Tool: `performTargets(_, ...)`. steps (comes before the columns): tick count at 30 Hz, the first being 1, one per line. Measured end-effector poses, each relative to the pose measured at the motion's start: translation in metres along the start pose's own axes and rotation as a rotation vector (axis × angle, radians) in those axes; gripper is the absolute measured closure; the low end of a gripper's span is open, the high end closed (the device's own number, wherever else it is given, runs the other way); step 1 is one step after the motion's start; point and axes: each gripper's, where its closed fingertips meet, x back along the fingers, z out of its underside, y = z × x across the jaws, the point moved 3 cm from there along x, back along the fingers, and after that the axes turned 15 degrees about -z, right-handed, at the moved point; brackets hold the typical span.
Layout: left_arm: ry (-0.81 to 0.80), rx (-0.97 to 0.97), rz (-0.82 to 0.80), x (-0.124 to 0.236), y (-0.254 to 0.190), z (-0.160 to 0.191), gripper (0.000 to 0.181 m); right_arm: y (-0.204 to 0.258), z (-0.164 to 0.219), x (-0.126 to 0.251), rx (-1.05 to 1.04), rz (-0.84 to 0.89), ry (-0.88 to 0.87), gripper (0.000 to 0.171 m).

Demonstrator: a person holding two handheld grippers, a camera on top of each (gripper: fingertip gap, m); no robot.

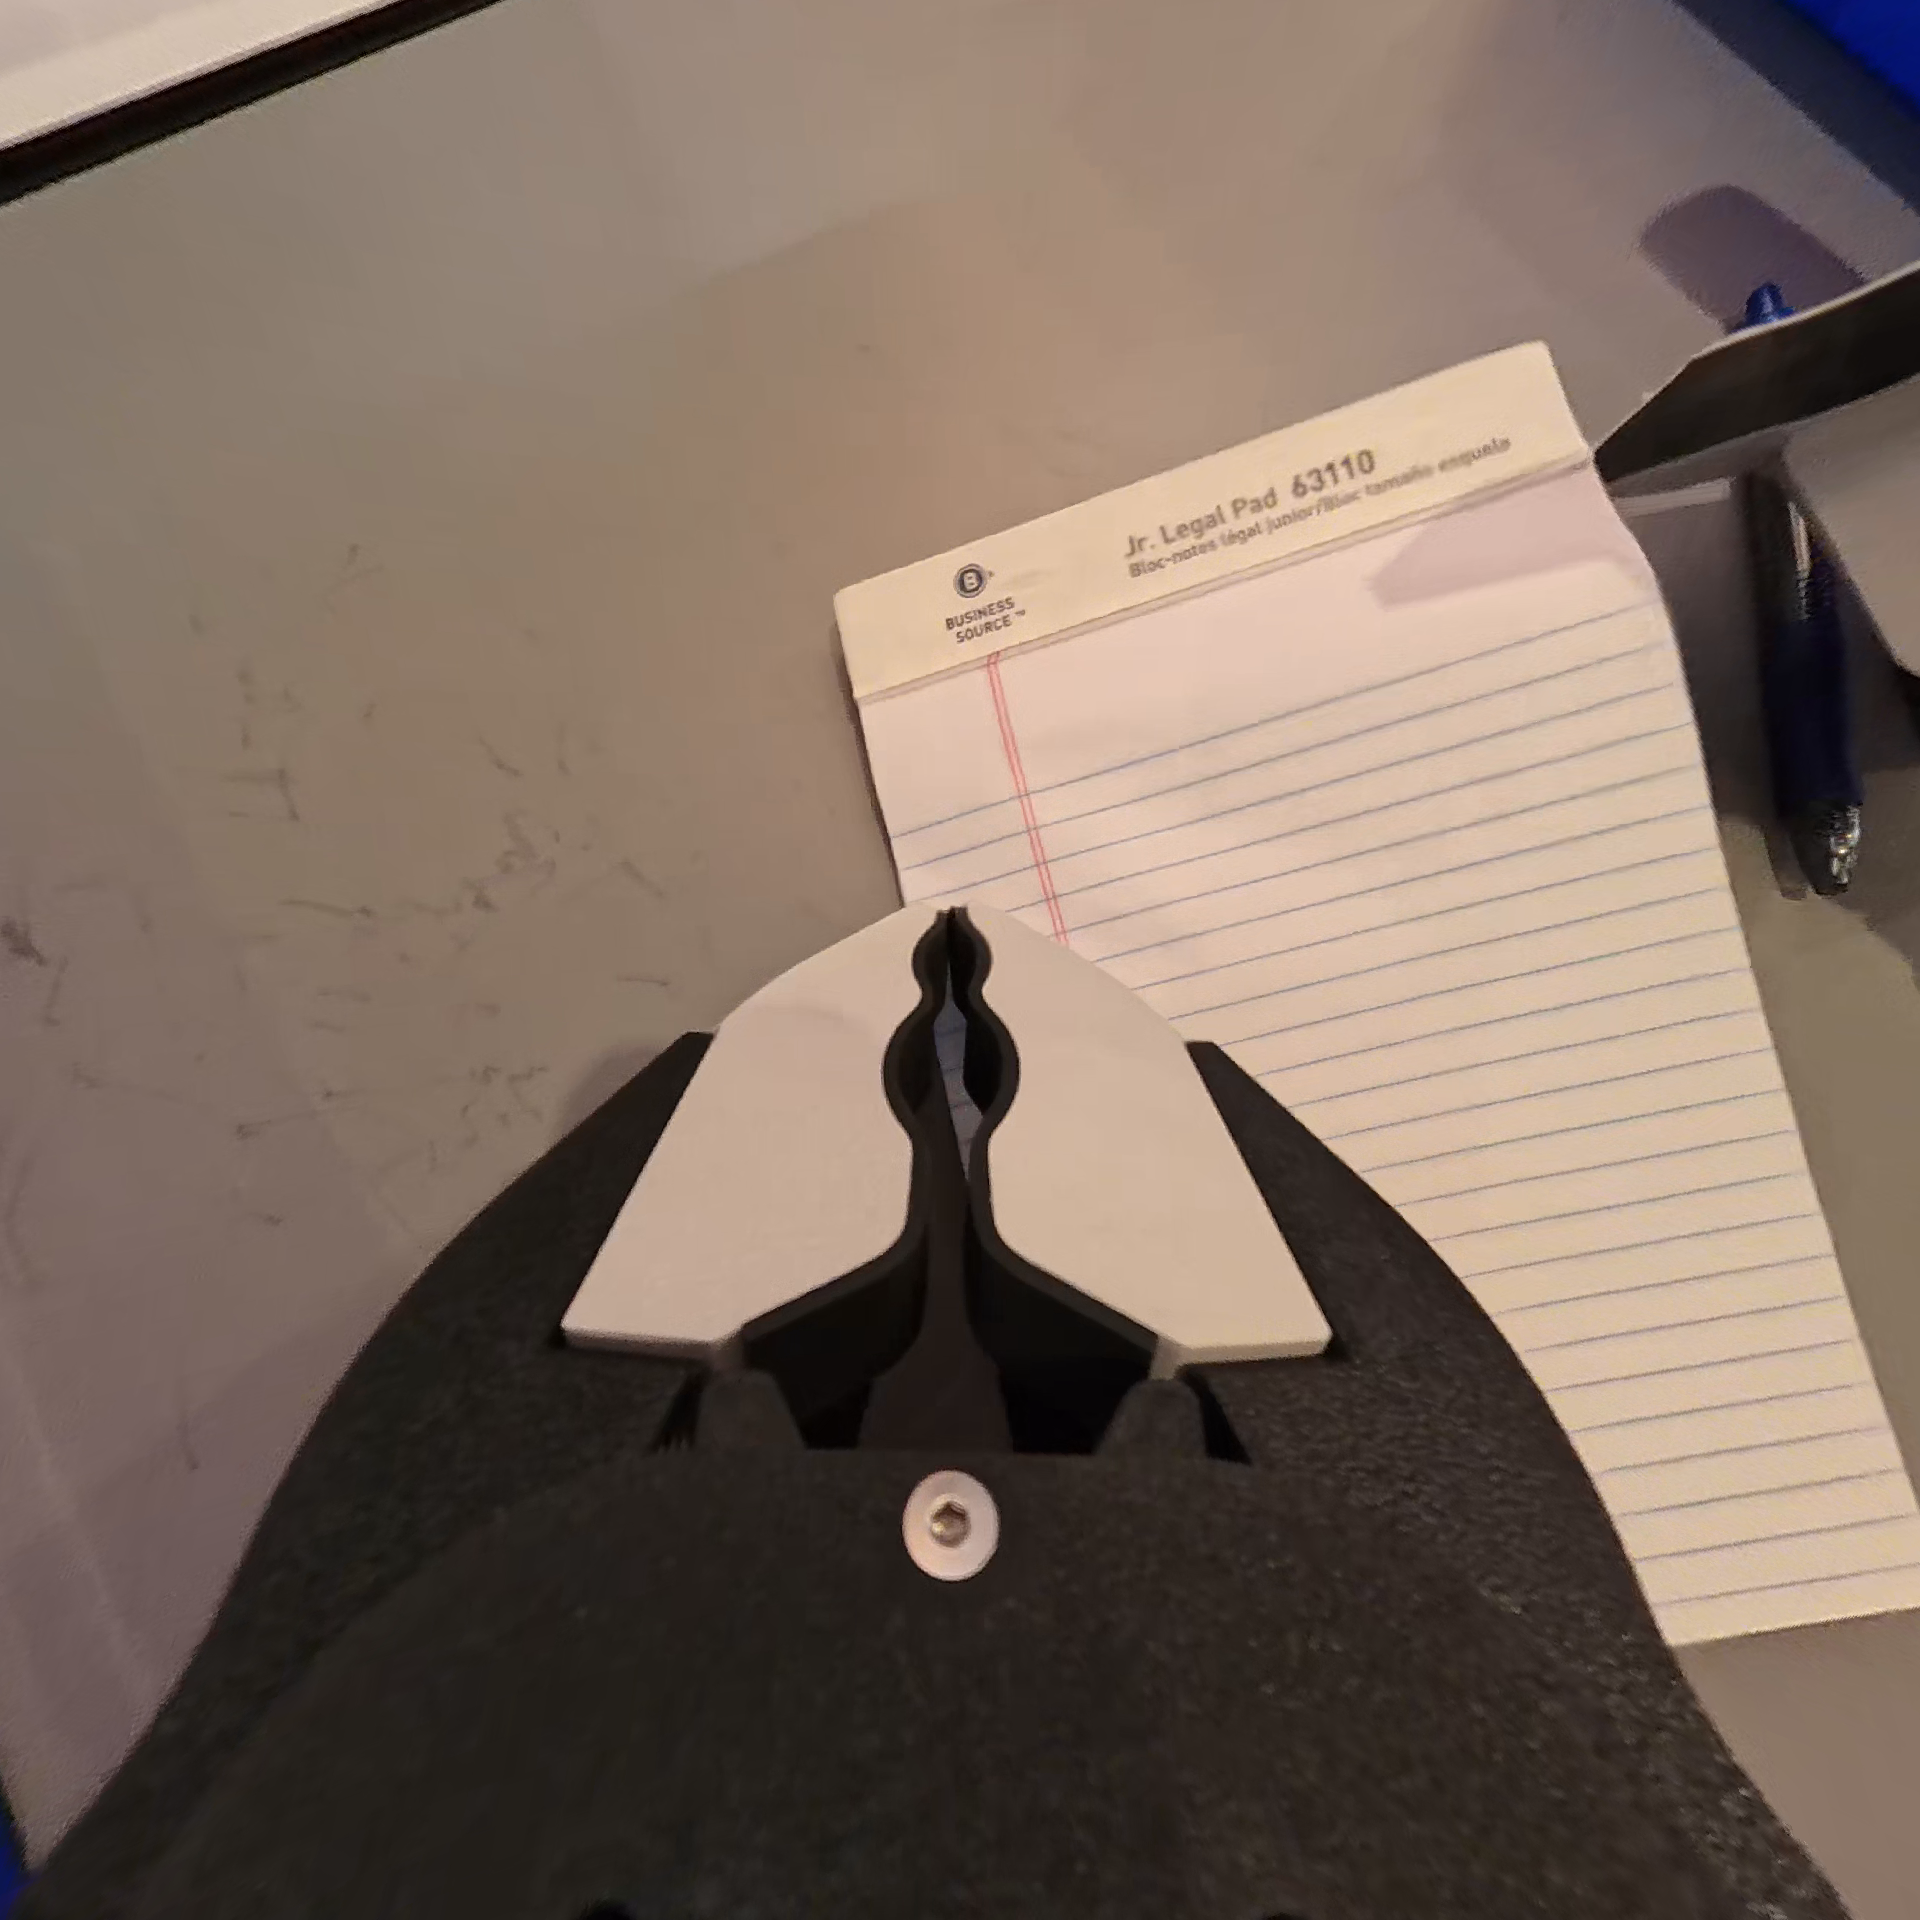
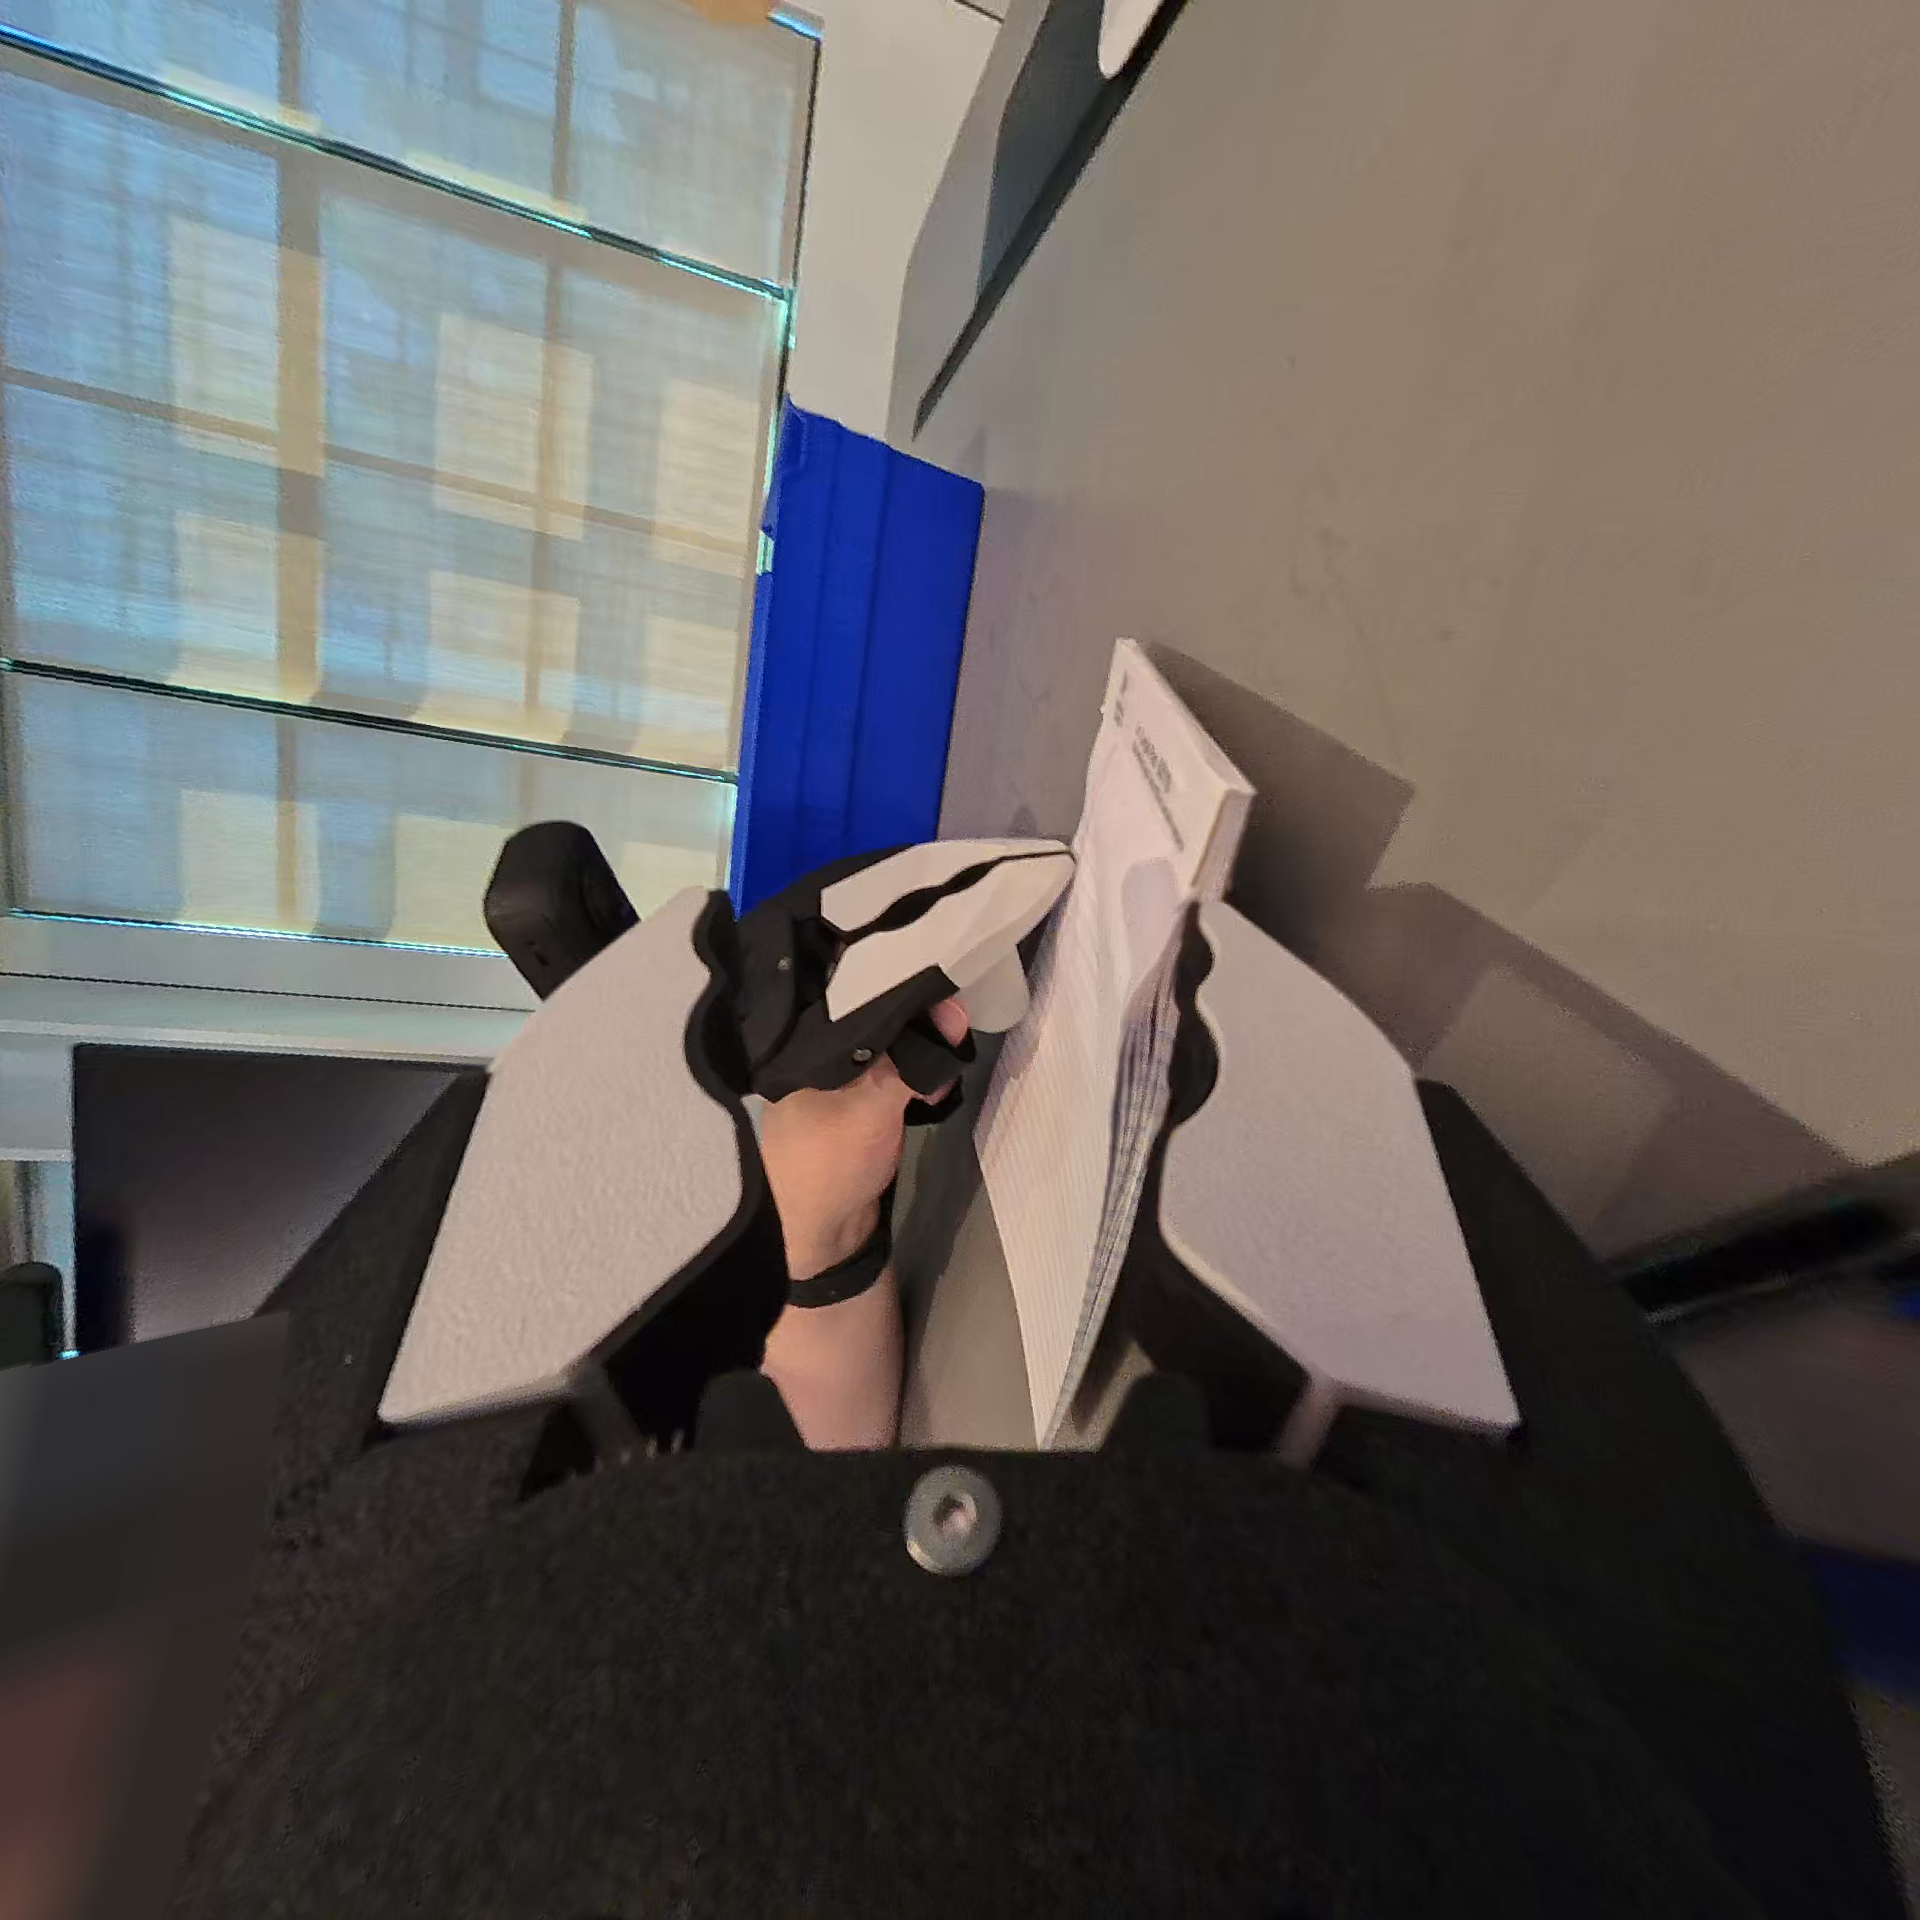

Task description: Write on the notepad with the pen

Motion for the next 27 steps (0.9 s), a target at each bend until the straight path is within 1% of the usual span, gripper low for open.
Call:
performTargets(2,-0.002,0.007,0.006,0.000,0.000,0.000,0.181,-0.002,-0.002,-0.002,0.009,-0.001,0.000,0.097)
performTargets(4,-0.003,0.012,0.013,0.000,0.000,0.000,0.181,-0.006,-0.002,-0.004,0.035,0.025,0.016,0.096)
performTargets(7,-0.005,0.023,0.020,0.001,0.000,0.001,0.181,-0.005,-0.006,-0.008,0.019,-0.003,-0.005,0.096)
performTargets(10,-0.006,0.029,0.025,0.001,0.000,0.001,0.181,-0.005,-0.006,-0.009,0.047,0.010,0.026,0.097)
performTargets(13,-0.007,0.026,0.026,0.001,0.000,0.001,0.181,-0.004,-0.006,-0.009,0.061,0.007,0.045,0.100)
performTargets(15,-0.009,0.024,0.027,0.001,0.000,0.001,0.181,-0.006,-0.006,-0.007,0.078,0.020,0.069,0.109)
performTargets(20,-0.009,0.029,0.030,0.001,-0.001,0.001,0.181,-0.023,-0.006,-0.002,0.112,0.131,0.125,0.140)
performTargets(25,-0.013,0.033,0.032,0.001,-0.001,0.000,0.181,-0.035,-0.007,-0.001,0.142,0.219,0.201,0.154)
performTargets(27,-0.017,0.035,0.033,0.001,-0.002,0.000,0.181,-0.039,-0.008,0.000,0.158,0.260,0.239,0.163)
